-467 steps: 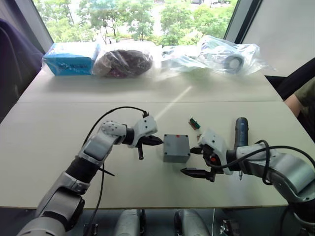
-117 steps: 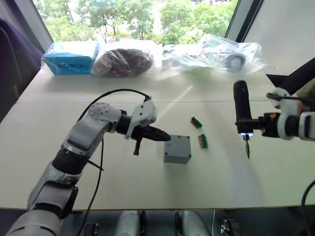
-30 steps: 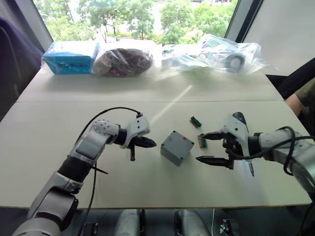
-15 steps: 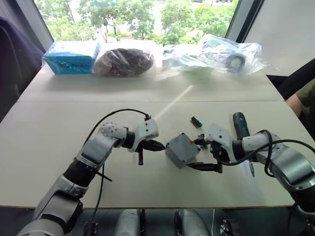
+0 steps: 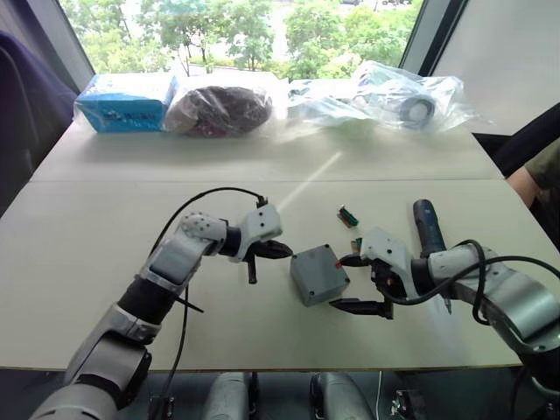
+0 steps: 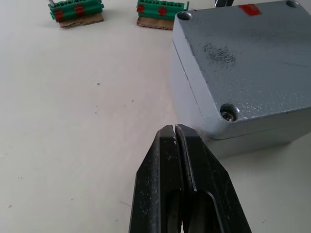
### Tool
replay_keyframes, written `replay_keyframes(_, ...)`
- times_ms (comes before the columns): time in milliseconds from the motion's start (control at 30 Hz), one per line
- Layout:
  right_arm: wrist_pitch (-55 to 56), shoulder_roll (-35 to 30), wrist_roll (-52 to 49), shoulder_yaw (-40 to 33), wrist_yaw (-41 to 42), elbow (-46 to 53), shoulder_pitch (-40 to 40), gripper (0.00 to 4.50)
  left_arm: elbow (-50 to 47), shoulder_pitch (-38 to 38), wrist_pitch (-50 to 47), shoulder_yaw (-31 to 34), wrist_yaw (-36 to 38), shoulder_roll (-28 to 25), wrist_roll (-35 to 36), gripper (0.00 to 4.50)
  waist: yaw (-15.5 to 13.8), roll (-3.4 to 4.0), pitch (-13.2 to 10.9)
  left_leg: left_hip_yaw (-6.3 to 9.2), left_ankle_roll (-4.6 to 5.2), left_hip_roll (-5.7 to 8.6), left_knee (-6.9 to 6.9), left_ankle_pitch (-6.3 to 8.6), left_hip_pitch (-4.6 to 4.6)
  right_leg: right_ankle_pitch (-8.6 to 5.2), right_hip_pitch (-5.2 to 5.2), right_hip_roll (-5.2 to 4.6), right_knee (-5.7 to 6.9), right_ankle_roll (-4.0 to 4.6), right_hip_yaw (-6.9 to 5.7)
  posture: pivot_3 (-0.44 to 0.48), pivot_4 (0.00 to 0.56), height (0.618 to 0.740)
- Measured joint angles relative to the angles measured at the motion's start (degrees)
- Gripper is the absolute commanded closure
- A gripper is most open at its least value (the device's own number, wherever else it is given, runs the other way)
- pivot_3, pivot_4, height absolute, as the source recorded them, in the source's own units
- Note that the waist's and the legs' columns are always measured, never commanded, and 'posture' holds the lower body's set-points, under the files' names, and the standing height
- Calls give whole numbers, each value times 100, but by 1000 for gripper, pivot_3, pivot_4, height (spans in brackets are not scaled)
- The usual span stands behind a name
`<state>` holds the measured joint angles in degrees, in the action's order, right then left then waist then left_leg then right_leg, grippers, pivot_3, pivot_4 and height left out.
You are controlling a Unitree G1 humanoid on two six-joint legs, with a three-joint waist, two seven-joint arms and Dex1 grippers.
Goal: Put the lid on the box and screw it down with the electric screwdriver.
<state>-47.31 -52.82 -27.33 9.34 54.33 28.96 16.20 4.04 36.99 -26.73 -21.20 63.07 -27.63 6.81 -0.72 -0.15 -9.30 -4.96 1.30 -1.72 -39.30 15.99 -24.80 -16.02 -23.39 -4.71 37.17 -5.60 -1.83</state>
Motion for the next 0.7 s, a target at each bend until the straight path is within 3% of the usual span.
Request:
replay_keyframes(267, -46, -73, -57, -177, -3, 85, -225, 45, -497, -69, -127, 161, 576, -773, 179, 4500, -11, 0, 0, -1, -3, 1, 0, -2, 0, 0, 3, -3, -2, 0, 0, 0, 150, 740)
replay_keyframes(467, -332, -215, -246, -375, -86, 507, -652, 45, -1328, -585, -583, -115, 683, -637, 474, 4500, -1, -1, 1, 1, 0, -1, -3, 0, 3, 0, 4, -1, 3, 0, 1, 0, 150, 740)
replay_keyframes(700, -724, 57, -504, -413, -445, 728, -727, 45, -1272, -528, -644, -176, 427, -387, 474, 4500, -2, -1, 1, 1, -2, -3, -2, -1, 28, -1, 23, 2, 7, 1, 2, 0, 150, 740)
